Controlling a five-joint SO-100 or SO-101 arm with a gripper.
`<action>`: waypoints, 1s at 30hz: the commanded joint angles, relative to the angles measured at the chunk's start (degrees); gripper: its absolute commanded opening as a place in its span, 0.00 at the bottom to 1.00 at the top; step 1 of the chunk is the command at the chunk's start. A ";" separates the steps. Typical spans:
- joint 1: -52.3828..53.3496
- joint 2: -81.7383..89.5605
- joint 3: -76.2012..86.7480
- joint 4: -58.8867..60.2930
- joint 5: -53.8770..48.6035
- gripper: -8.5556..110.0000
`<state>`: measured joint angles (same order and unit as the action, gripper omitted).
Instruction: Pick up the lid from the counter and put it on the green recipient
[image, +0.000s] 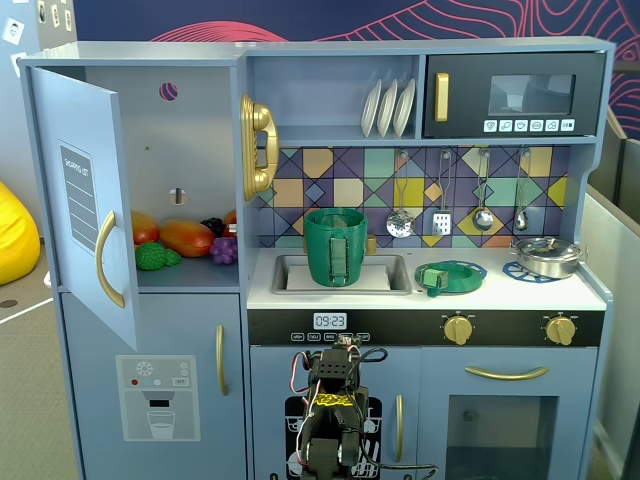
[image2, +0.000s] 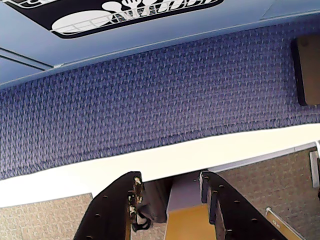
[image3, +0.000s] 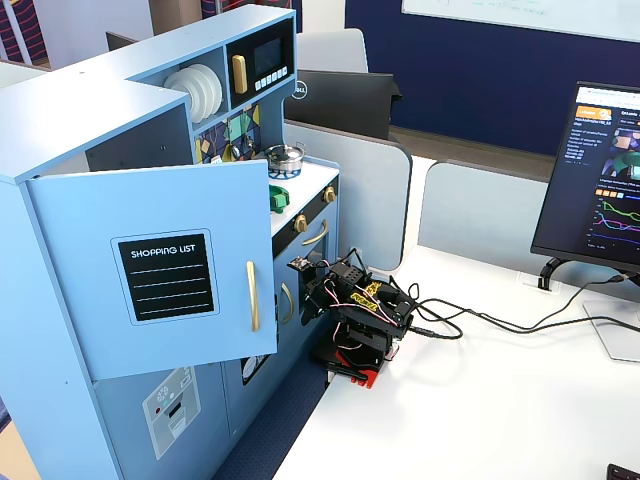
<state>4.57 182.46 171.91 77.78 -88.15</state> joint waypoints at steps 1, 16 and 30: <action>-3.34 -0.26 -0.09 9.49 4.57 0.07; 3.69 -0.35 -2.02 -1.41 1.93 0.07; 28.04 -24.08 -38.94 -49.39 -0.97 0.50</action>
<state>27.33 162.69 141.42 39.38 -89.74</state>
